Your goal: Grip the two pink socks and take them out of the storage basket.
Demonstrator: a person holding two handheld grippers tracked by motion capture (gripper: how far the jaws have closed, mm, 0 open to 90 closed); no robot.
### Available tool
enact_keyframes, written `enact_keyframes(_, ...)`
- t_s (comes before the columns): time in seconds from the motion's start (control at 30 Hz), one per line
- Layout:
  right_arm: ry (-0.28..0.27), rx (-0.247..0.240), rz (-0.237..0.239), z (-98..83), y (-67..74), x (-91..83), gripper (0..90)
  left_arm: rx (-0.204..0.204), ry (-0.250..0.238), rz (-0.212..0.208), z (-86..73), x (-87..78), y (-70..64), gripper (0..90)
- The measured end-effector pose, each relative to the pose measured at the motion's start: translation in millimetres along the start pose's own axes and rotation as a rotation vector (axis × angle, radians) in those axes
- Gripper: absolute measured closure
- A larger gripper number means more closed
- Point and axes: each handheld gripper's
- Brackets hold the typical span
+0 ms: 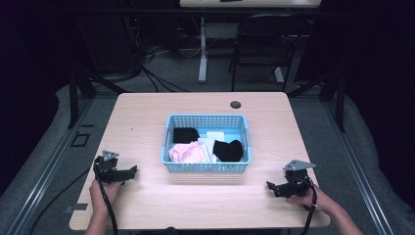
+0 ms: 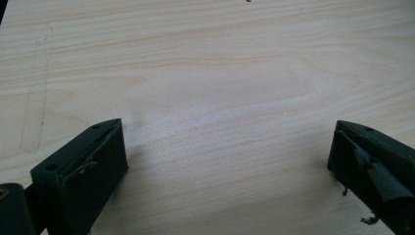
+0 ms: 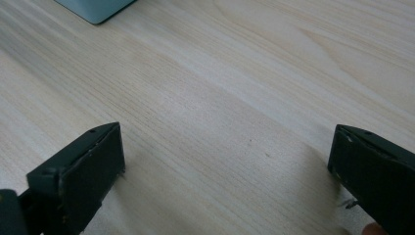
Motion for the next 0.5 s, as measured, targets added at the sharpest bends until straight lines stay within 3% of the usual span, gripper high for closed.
enact_keyframes(0.27, -0.01, 0.001, -0.005, -0.4, 1.0, 0.3, 0.0, 0.004, 0.007, -0.001, 1.2, 0.5, 1.4, 0.2)
enact_keyframes(0.4, -0.001, 0.008, -0.002, -0.1, -0.2, 0.4, 0.0, -0.024, 0.006, 0.009, 2.4, -1.0, 4.4, 0.3)
enact_keyframes(0.5, 0.003, -0.002, -0.007, 0.0, 0.2, -0.3, 0.0, -0.021, -0.004, 0.019, 6.4, -4.7, 4.0, 0.1)
Point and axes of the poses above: each handheld gripper's, and its own axes: x roughly forward along the jaws, z roughly out of its top, y roughly to its left, and after that the axes turned 2 degrees about -x, right-handed
